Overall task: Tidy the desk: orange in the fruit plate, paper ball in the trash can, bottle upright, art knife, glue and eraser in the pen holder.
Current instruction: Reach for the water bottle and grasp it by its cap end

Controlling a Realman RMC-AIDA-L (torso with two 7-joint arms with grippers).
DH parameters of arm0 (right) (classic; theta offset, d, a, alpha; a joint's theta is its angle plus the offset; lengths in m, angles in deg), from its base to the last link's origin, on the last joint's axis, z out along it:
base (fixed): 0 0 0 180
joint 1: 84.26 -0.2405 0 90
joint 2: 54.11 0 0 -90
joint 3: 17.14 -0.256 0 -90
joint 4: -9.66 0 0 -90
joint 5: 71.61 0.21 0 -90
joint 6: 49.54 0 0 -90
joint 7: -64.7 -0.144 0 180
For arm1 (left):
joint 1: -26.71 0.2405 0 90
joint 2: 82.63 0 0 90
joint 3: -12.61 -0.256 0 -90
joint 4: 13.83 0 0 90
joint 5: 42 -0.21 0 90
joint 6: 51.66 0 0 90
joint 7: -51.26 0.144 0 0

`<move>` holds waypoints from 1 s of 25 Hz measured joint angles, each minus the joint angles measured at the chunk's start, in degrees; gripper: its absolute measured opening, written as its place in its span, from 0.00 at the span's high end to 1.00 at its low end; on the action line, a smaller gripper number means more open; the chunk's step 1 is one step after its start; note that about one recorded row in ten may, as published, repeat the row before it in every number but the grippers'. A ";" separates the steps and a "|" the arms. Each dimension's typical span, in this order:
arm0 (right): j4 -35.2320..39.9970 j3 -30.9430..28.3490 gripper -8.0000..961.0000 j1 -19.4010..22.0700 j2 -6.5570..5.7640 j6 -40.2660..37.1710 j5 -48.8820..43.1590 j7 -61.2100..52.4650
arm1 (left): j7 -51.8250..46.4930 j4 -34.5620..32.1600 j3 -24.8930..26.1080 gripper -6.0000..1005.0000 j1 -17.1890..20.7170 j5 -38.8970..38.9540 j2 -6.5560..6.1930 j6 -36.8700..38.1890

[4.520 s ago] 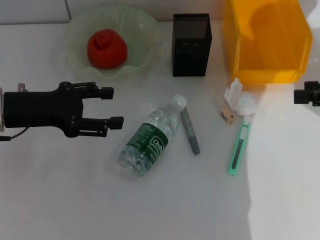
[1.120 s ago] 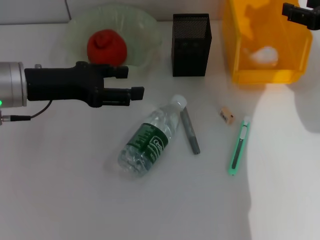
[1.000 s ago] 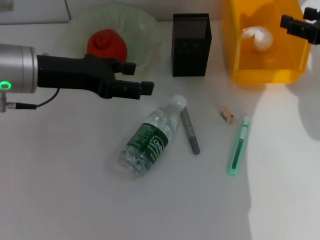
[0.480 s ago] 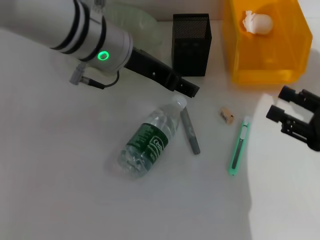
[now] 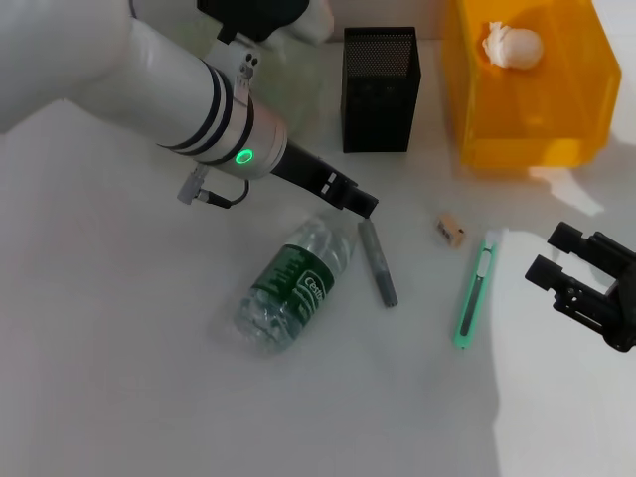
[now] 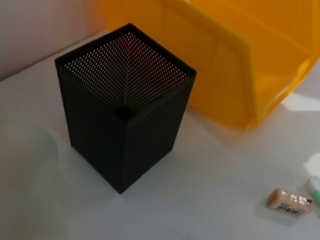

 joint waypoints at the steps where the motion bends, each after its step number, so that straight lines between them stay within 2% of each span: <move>1: -0.64 -0.02 0.28 0.05 0.04 0.10 0.00 0.04 | -0.31 1.87 -1.72 0.24 -0.22 0.00 0.00 -2.32; 13: -1.84 -0.65 0.28 -0.40 0.35 1.74 0.05 0.13 | -0.52 6.26 -7.80 0.25 -0.08 1.06 0.00 -11.35; 25: -2.09 -1.32 0.28 -0.26 0.51 2.75 0.32 -0.12 | -0.63 7.33 -10.70 0.25 0.00 2.15 -0.01 -12.92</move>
